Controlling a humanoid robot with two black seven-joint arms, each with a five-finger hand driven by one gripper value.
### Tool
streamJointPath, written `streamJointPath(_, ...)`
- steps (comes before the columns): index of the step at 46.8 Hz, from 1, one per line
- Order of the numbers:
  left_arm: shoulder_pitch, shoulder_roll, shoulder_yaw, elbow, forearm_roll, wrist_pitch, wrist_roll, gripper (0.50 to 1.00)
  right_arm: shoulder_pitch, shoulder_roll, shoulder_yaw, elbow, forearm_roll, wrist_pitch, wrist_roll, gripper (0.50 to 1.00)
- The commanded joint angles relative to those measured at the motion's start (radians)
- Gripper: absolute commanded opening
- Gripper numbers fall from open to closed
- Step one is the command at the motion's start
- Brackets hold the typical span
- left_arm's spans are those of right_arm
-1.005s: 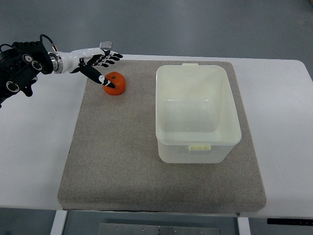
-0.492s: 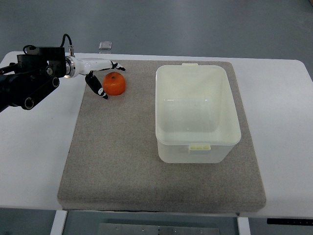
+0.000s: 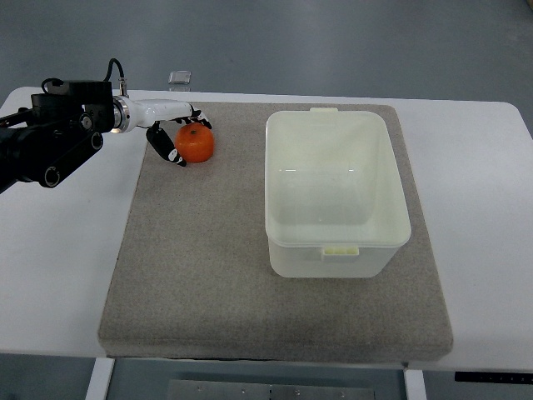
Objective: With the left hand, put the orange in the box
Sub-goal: 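Lower the left hand over the tangerine and close fingers around it, then lift the tangerine with the left hand and carry it over the box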
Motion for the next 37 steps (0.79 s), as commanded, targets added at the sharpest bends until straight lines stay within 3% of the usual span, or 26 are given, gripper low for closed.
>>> streamJointPath(1, 0.000, 0.000, 0.000, 0.000, 0.000, 0.000, 0.001, 0.735, 0.001, 0.000, 0.000, 0.000, -0.001, 0.000, 0.000, 0.926)
streamJointPath(5, 0.002, 0.000, 0.002, 0.000, 0.000, 0.000, 0.001, 0.686, 0.000, 0.000, 0.000, 0.000, -0.001, 0.000, 0.000, 0.926)
streamJointPath(10, -0.001, 0.002, 0.011, 0.002, 0.002, 0.000, 0.001, 0.508, 0.000, 0.000, 0.000, 0.000, -0.001, 0.000, 0.000, 0.926)
streamJointPath(11, -0.004, 0.002, 0.014, 0.002, 0.002, 0.000, 0.001, 0.500, 0.001, 0.000, 0.000, 0.000, -0.001, 0.000, 0.000, 0.926)
streamJointPath(25, -0.102, 0.051, 0.014, -0.028, -0.023, -0.020, -0.001, 0.500, 0.001, 0.000, 0.000, 0.000, 0.000, 0.000, 0.000, 0.926)
streamJointPath(37, -0.193, 0.160, 0.008, -0.270, -0.121, -0.104, -0.001, 0.500, 0.000, 0.000, 0.000, 0.000, 0.000, 0.000, 0.000, 0.926)
